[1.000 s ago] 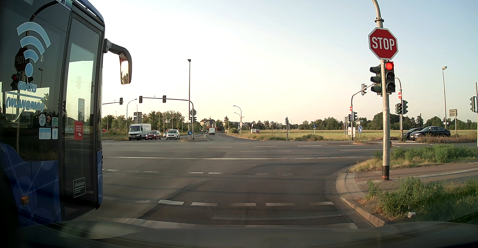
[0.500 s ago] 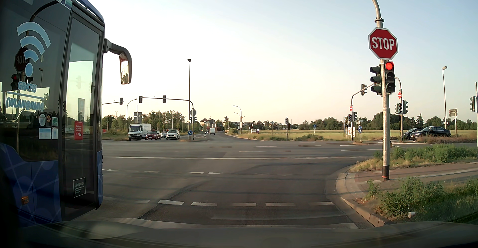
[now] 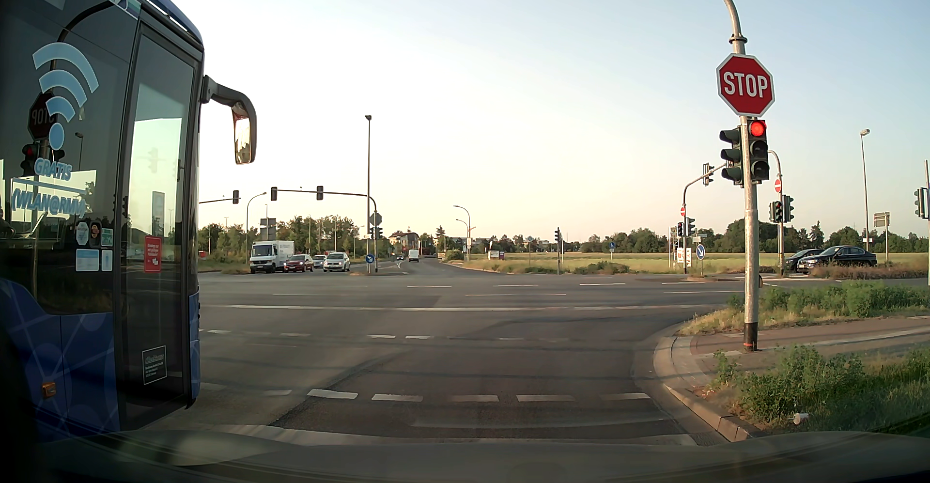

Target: Follow the waypoints while adhering to traffic rules and regulations

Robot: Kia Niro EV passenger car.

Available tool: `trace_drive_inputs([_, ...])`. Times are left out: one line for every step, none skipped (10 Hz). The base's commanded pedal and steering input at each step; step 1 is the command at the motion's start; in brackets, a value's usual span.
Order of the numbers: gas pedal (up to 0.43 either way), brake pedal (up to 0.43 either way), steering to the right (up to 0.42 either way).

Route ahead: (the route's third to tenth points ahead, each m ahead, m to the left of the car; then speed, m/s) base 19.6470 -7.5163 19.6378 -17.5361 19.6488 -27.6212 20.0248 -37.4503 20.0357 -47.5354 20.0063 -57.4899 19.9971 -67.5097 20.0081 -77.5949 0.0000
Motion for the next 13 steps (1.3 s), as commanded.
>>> trace_drive_inputs([0.0,0.39,0.003])
trace_drive_inputs([0.0,0.39,0.004])
trace_drive_inputs([0.0,0.39,0.003])
trace_drive_inputs([0.0,0.39,0.004])
trace_drive_inputs([0.0,0.39,0.004])
trace_drive_inputs([0.0,0.39,0.004])
trace_drive_inputs([0.0,0.384,0.003])
trace_drive_inputs([0.0,0.384,0.004])
trace_drive_inputs([0.0,0.39,0.004])
trace_drive_inputs([0.0,0.39,0.004])
trace_drive_inputs([0.0,0.39,0.004])
trace_drive_inputs([0.0,0.39,0.004])
trace_drive_inputs([0.0,0.39,0.004])
